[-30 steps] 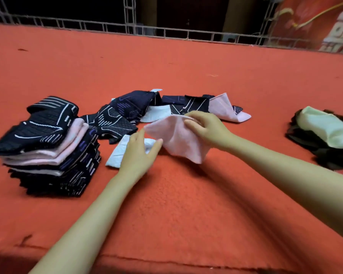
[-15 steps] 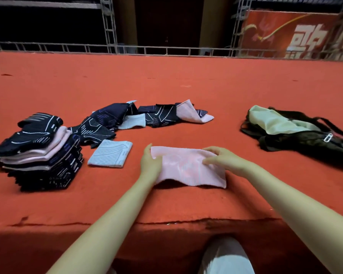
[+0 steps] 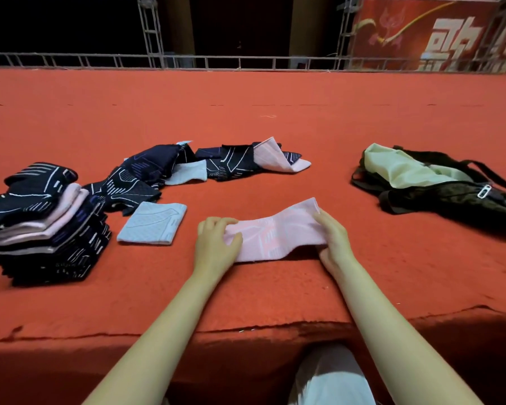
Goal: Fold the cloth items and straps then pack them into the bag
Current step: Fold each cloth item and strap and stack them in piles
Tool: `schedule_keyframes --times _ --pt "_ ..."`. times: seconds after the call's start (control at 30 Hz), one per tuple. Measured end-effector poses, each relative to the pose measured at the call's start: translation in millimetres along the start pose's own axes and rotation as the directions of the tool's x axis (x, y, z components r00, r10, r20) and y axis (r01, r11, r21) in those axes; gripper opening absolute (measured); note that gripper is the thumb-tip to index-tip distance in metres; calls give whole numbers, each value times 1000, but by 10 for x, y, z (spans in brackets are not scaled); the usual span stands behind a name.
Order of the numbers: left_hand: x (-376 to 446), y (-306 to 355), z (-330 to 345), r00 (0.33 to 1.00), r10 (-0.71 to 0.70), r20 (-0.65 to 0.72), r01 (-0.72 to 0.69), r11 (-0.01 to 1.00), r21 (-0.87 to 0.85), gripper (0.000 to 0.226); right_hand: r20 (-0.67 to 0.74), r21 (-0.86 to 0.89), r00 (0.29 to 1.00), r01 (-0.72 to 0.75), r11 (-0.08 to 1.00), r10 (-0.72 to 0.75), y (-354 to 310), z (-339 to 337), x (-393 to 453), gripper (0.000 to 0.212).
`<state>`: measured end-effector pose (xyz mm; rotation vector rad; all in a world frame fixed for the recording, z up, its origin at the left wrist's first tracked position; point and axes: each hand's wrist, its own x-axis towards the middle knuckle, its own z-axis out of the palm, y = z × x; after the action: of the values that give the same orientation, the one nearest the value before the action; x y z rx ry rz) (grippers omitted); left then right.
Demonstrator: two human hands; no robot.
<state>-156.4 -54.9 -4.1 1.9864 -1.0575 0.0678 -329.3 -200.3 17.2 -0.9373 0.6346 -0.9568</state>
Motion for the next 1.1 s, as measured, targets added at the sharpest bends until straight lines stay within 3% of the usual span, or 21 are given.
schedule_keyframes --times 0.07,0.1,0.17,0.23,0.3,0.37,0.47,0.57,0.67,0.8,0.87,1.0,1.1 --pt "-50 4 19 992 123 33 -125 991 46 32 40 307 996 -83 948 74 -14 -42 -25 26" --pt "-72 5 34 980 193 56 -196 979 55 32 49 346 996 -92 934 80 -15 -52 -34 29" --pt "-92 28 39 960 255 120 -262 964 48 27 81 220 996 -41 975 23 0 8 -89 28" --pt "-74 17 51 958 245 150 -251 968 27 22 106 -149 992 78 986 -62 114 88 -140 25" --pt "-49 -22 66 968 204 147 -205 979 -9 20 113 -523 978 210 826 -177 254 123 -164 20" --pt "-29 -46 61 979 150 136 -140 987 -79 24 295 -686 905 424 591 -308 336 131 -173 41" --pt "5 -40 27 987 51 152 -24 984 -175 23 503 -738 820 572 359 -274 369 115 -172 73" --pt "13 -38 -1 988 -26 151 63 967 -246 24 610 -763 782 623 172 -130 405 127 -212 74" --pt "5 -23 -18 989 -73 132 107 955 -275 25 618 -784 785 619 37 -38 432 156 -233 83" --pt "-2 51 -22 978 -90 189 136 958 -251 35 591 -807 807 591 -7 -9 433 162 -219 87" --pt "-3 66 -13 968 -110 227 167 954 -249 42 590 -807 807 591 23 -30 423 171 -221 83" --pt "51 50 8 949 -174 264 251 923 -293 49 531 -786 828 561 259 -181 364 189 -234 70" --pt "139 116 -14 914 -237 331 339 893 -296 32 467 -748 823 562 352 -324 333 169 -239 70"
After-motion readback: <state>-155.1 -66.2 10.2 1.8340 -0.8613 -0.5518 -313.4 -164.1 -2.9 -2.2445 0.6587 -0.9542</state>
